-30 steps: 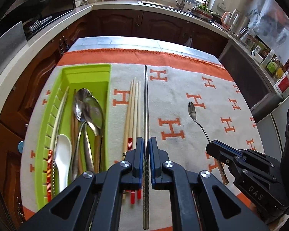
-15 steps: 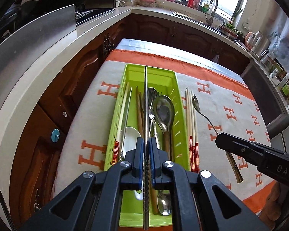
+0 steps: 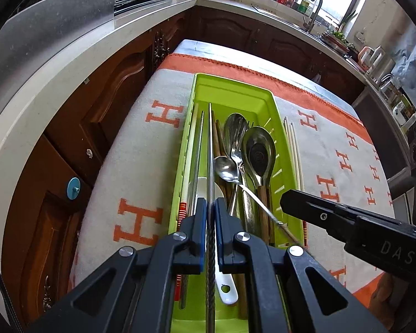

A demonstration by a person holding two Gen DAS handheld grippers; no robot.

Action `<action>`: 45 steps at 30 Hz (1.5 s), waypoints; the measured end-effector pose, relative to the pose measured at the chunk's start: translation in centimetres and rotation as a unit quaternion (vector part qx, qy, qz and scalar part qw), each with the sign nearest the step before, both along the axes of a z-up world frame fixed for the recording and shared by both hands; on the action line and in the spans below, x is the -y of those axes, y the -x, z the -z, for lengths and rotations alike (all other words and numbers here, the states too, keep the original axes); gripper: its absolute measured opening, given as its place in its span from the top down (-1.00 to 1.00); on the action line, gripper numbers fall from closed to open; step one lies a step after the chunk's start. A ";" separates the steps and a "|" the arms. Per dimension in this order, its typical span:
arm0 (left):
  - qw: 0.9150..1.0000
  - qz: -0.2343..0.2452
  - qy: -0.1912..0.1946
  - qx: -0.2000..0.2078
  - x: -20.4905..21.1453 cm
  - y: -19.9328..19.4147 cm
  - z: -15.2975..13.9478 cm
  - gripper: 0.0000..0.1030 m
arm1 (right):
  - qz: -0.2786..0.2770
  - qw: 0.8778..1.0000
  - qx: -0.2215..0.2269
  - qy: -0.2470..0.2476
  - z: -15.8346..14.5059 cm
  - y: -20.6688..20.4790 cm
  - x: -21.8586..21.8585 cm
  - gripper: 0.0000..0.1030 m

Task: Organize utensils
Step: 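Lower the steel chopstick into the green tray with the left tool while the right tool drops the spoon in, then grasp a red-banded wooden chopstick from the bundle with the right tool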

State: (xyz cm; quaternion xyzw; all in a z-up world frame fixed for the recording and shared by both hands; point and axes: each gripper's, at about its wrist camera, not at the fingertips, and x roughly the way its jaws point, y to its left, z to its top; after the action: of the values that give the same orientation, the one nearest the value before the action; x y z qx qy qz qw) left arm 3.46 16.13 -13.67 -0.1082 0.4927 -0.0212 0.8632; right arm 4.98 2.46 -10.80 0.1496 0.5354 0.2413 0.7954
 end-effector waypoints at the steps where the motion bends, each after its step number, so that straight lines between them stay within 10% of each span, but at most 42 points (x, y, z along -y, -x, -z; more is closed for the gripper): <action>1: 1.000 0.001 0.000 0.001 0.1 0.0 0.1 0.92 | -0.002 1.000 0.001 0.003 0.0 0.0 -0.2 0.86; 13: 0.999 0.004 -0.029 0.030 0.9 1.1 -1.6 -0.06 | 0.000 0.999 0.023 0.024 -0.6 0.7 0.7 0.86; 45: 0.996 0.041 -0.046 0.065 4.7 1.9 -4.5 -0.78 | 0.069 0.997 0.021 0.029 -0.4 0.2 7.6 0.76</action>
State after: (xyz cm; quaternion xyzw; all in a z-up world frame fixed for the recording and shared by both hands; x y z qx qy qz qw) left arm 1.52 11.39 -9.17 -0.0465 0.4398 -0.0404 0.8960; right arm 4.82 -5.15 -10.36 0.1578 0.5140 0.1731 0.8252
